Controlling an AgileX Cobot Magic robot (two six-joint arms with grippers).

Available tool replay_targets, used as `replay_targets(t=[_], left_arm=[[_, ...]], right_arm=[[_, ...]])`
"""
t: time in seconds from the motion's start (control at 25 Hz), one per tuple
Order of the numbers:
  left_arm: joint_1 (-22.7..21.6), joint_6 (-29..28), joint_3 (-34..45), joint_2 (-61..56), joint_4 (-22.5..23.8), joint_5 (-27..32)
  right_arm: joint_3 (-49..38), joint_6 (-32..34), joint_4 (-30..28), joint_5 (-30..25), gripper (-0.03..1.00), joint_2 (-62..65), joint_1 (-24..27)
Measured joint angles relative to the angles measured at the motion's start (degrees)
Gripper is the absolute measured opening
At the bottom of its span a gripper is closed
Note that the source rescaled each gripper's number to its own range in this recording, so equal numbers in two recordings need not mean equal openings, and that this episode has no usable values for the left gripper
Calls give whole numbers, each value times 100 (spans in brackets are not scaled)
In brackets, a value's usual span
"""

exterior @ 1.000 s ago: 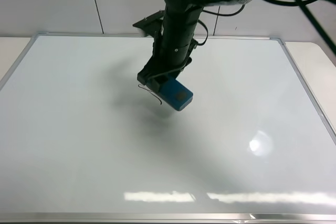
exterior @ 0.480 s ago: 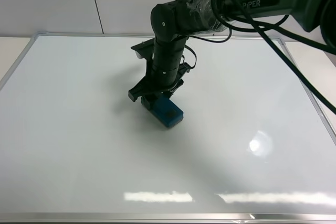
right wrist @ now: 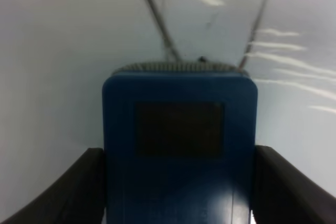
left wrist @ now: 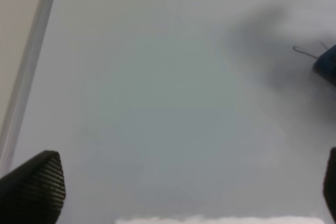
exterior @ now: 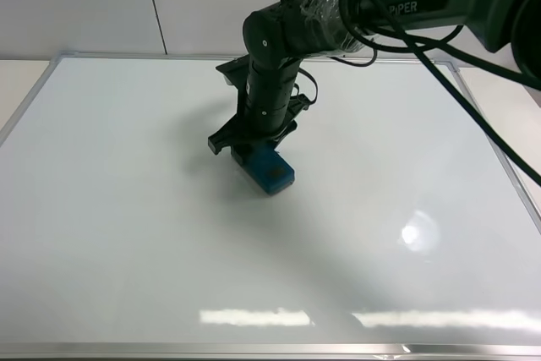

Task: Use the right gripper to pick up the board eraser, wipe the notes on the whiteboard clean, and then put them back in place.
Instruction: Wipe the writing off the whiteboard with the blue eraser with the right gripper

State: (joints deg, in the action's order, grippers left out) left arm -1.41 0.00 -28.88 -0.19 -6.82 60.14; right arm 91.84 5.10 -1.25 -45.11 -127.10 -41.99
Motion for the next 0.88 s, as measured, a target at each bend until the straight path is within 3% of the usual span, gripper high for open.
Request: replay_targets(t=[0.44, 0.64, 0.88], left_arm=[[0, 0, 0, 0, 0, 0], [0, 0, 0, 0, 0, 0], [0, 0, 0, 0, 0, 0]], right_arm=[[11, 323, 46, 142, 1, 0, 661], [11, 440, 46, 181, 1, 0, 654], [11, 454, -72, 477, 1, -43, 290]])
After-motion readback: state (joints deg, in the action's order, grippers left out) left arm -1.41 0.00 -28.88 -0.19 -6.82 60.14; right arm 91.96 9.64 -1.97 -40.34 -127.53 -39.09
